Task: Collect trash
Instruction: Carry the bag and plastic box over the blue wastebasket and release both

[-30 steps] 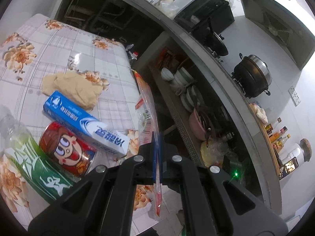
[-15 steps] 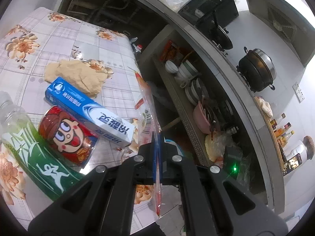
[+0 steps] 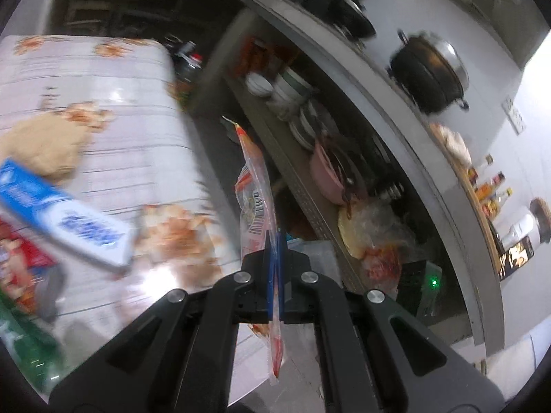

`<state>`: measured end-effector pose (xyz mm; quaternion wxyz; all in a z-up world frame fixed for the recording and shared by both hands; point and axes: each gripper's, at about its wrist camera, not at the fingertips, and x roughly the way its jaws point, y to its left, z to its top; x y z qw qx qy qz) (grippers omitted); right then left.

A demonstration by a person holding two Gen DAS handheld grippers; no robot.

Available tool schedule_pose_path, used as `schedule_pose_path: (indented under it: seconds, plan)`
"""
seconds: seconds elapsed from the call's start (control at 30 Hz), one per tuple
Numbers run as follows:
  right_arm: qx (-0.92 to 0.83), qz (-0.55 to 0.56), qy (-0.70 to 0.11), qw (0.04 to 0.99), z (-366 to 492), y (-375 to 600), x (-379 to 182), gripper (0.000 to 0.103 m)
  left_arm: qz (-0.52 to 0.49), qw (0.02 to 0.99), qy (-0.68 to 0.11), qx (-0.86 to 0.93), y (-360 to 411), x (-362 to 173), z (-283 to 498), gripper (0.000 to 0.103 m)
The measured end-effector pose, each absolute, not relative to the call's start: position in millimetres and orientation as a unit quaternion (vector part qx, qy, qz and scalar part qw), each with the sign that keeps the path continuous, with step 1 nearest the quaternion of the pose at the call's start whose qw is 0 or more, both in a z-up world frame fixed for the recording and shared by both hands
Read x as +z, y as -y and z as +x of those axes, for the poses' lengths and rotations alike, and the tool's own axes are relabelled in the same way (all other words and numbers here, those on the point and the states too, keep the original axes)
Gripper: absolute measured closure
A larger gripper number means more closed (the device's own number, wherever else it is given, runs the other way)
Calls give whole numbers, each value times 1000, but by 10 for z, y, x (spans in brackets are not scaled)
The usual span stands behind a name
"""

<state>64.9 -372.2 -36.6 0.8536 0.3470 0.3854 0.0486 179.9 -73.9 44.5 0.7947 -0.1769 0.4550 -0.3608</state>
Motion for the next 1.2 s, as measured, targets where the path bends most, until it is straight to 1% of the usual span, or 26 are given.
schedule_pose_path:
  seconds: [0.13,0.33,0.5,0.6,0.63,0.67,0.7,0.73,0.77,0.87,0.93,1.2]
  plan:
    - [-46,430,-354,829,246,4459,-629,22,-143,760,-498,-392,1476,281,1922,103]
    - [-137,542,-324,763,-121,5153,-1285,22,-65,715,-578,-389,2720,-283,2154,103]
    - [-176,583,-322,725,-74,5339,-1822,22,2,694,-613,-378,3487,-748,2291,103]
    - [-203,589,-316,716,77,5458,-2051,20,24,689,-623,-370,3842,-956,2403,103]
    - [-219,586,-311,716,183,5515,-2150,19,35,687,-626,-368,3968,-1025,2436,99]
    - [-227,589,-307,713,228,5574,-2255,17,44,687,-628,-363,4098,-1094,2482,85]
    - [-231,591,-303,711,323,5621,-2343,16,50,689,-630,-354,4173,-1162,2535,55]
    - [-236,591,-304,709,439,5669,-2486,15,55,698,-627,-341,4226,-1238,2579,42]
    - [-242,590,-308,706,521,5707,-2591,15,55,708,-622,-332,4243,-1273,2607,38]
    - [-253,597,-331,685,659,5751,-2960,15,47,706,-628,-325,4253,-1321,2642,38]
    - [-254,612,-330,672,632,5730,-3118,15,38,703,-629,-329,4176,-1303,2622,38]
    - [-256,608,-330,675,491,5653,-3210,15,54,729,-596,-330,3784,-959,2562,37]
